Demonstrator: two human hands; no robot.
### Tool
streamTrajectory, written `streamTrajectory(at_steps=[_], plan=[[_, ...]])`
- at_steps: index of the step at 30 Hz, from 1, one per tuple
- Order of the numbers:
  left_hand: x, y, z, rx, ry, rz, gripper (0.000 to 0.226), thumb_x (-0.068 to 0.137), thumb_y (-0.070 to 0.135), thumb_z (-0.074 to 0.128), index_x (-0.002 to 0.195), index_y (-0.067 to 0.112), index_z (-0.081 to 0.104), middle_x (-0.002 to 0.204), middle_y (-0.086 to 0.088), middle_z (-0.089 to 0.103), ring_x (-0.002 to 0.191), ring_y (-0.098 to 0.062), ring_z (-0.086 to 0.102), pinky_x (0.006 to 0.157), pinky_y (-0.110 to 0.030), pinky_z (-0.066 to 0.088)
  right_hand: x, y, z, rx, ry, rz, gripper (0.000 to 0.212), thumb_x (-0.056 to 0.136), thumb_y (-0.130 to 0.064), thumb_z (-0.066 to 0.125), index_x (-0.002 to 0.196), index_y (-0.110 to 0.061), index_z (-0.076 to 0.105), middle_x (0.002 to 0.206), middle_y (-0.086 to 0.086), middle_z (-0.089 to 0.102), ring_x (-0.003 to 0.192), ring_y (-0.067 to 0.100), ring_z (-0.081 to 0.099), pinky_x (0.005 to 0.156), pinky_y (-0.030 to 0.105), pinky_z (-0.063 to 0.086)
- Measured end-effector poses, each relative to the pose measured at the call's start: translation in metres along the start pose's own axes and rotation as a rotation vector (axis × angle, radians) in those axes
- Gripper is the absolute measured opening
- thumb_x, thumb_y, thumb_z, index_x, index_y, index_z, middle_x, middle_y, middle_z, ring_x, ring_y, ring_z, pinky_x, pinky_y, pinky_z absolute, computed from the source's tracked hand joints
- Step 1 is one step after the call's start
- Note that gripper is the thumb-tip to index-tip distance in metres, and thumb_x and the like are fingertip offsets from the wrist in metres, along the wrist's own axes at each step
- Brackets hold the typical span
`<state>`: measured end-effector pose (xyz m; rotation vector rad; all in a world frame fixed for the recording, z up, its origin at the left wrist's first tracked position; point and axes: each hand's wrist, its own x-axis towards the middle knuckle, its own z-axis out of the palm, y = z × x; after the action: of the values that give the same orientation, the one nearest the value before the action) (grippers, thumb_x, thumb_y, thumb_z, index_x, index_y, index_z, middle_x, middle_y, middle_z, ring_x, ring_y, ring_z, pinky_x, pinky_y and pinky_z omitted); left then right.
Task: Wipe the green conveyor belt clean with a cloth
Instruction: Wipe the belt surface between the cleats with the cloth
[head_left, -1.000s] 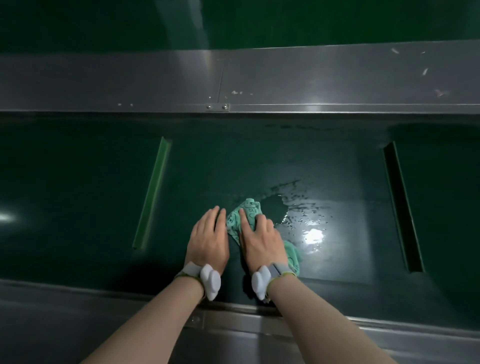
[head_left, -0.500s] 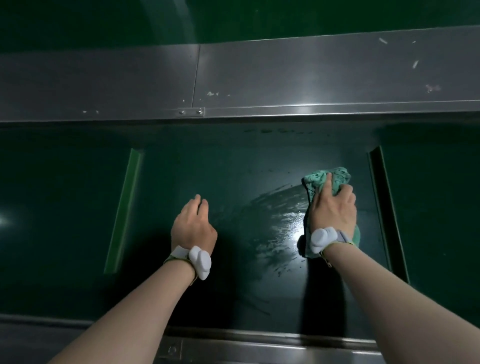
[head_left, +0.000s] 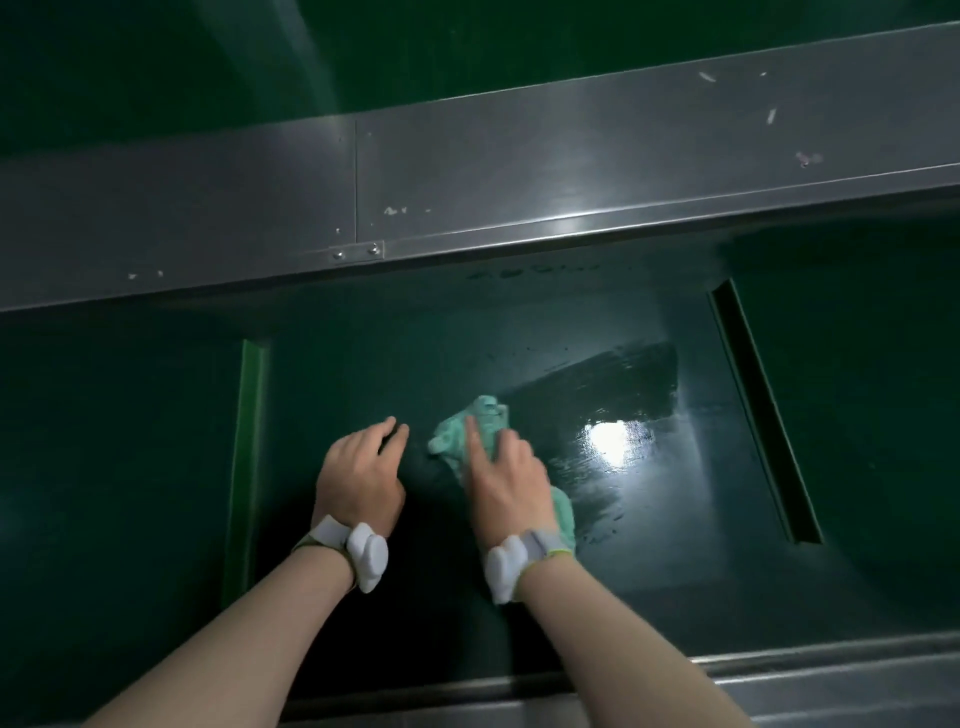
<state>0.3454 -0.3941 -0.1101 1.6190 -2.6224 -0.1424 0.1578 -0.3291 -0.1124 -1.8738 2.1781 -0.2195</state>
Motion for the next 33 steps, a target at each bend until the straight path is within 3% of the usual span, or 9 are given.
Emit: streamTrajectory(at_steps=[7, 10, 12, 14, 17, 22, 25, 28, 33], plan=[[0.0, -0.001, -0.003, -0.046, 0.002, -0.024, 0.052, 0.069, -0.013, 0.069, 0.118, 0.005, 0.075, 0.119, -0.012, 0.071, 0.103, -0.032, 0.07, 0.084, -0.044, 0.056, 0.003, 0.173, -0.062, -0.053, 0.232, 0.568, 0.056, 0.101, -0.04, 0.042, 0.154, -0.019, 0.04, 0.11, 0.029, 0.048, 0.093, 0.045, 0.055, 0.078, 0.046, 0.051], [0.007, 0.0, 0.0, -0.088, 0.047, -0.06, 0.041, 0.075, -0.013, 0.063, 0.109, 0.006, 0.077, 0.11, -0.01, 0.071, 0.092, -0.034, 0.068, 0.074, -0.042, 0.053, 0.013, 0.182, -0.067, -0.028, 0.247, 0.658, 0.055, 0.104, -0.04, 0.041, 0.154, -0.018, 0.036, 0.114, 0.025, 0.043, 0.1, 0.044, 0.051, 0.084, 0.048, 0.051], [0.017, -0.002, -0.001, -0.134, 0.092, -0.091, 0.034, 0.076, -0.012, 0.059, 0.097, 0.009, 0.075, 0.101, -0.007, 0.067, 0.083, -0.034, 0.063, 0.071, -0.041, 0.047, 0.026, 0.154, -0.053, 0.018, 0.258, 0.574, 0.053, 0.103, -0.028, 0.047, 0.153, -0.011, 0.039, 0.112, 0.026, 0.046, 0.099, 0.043, 0.05, 0.085, 0.044, 0.048], [0.031, -0.003, -0.005, -0.184, 0.134, -0.138, 0.032, 0.077, -0.01, 0.057, 0.094, 0.011, 0.073, 0.108, -0.007, 0.067, 0.091, -0.035, 0.063, 0.076, -0.043, 0.046, 0.042, 0.105, -0.031, 0.008, 0.245, 0.381, 0.055, 0.097, -0.014, 0.056, 0.149, -0.002, 0.043, 0.104, 0.029, 0.051, 0.094, 0.041, 0.049, 0.078, 0.041, 0.047], [0.055, -0.007, -0.006, -0.19, 0.133, -0.194, 0.041, 0.082, -0.008, 0.054, 0.113, 0.009, 0.073, 0.134, -0.013, 0.063, 0.117, -0.038, 0.06, 0.087, -0.05, 0.049, 0.07, 0.008, 0.006, 0.097, 0.153, 0.212, 0.062, 0.092, -0.02, 0.062, 0.15, -0.009, 0.044, 0.112, 0.025, 0.052, 0.095, 0.04, 0.052, 0.077, 0.042, 0.051], [0.081, -0.023, -0.004, -0.233, 0.049, -0.334, 0.044, 0.088, 0.006, 0.047, 0.127, 0.007, 0.068, 0.14, -0.011, 0.061, 0.124, -0.037, 0.058, 0.093, -0.05, 0.052, 0.076, -0.079, 0.016, 0.046, 0.041, -0.027, 0.065, 0.082, -0.018, 0.073, 0.143, -0.007, 0.054, 0.102, 0.017, 0.056, 0.077, 0.034, 0.056, 0.058, 0.037, 0.047], [0.077, -0.034, 0.001, -0.184, 0.034, -0.245, 0.048, 0.078, -0.008, 0.054, 0.121, 0.004, 0.072, 0.131, -0.013, 0.067, 0.113, -0.04, 0.064, 0.077, -0.047, 0.057, 0.084, -0.028, 0.007, 0.028, 0.05, 0.006, 0.068, 0.088, -0.018, 0.063, 0.152, -0.013, 0.043, 0.106, 0.017, 0.053, 0.082, 0.037, 0.056, 0.063, 0.04, 0.048], [0.075, -0.035, -0.004, -0.106, 0.021, -0.151, 0.053, 0.074, -0.017, 0.062, 0.122, 0.003, 0.072, 0.131, -0.013, 0.068, 0.113, -0.036, 0.066, 0.064, -0.042, 0.059, 0.095, 0.063, -0.021, -0.019, 0.094, 0.232, 0.071, 0.093, -0.016, 0.057, 0.158, -0.018, 0.028, 0.117, 0.026, 0.049, 0.095, 0.043, 0.055, 0.077, 0.043, 0.052], [0.07, -0.032, -0.007, -0.081, -0.031, -0.137, 0.057, 0.076, -0.013, 0.058, 0.13, 0.005, 0.068, 0.139, -0.008, 0.063, 0.125, -0.029, 0.06, 0.066, -0.034, 0.059, 0.102, 0.177, -0.076, -0.064, 0.2, 0.654, 0.055, 0.104, -0.043, 0.038, 0.154, -0.021, 0.032, 0.125, 0.028, 0.041, 0.112, 0.049, 0.05, 0.088, 0.051, 0.048]])
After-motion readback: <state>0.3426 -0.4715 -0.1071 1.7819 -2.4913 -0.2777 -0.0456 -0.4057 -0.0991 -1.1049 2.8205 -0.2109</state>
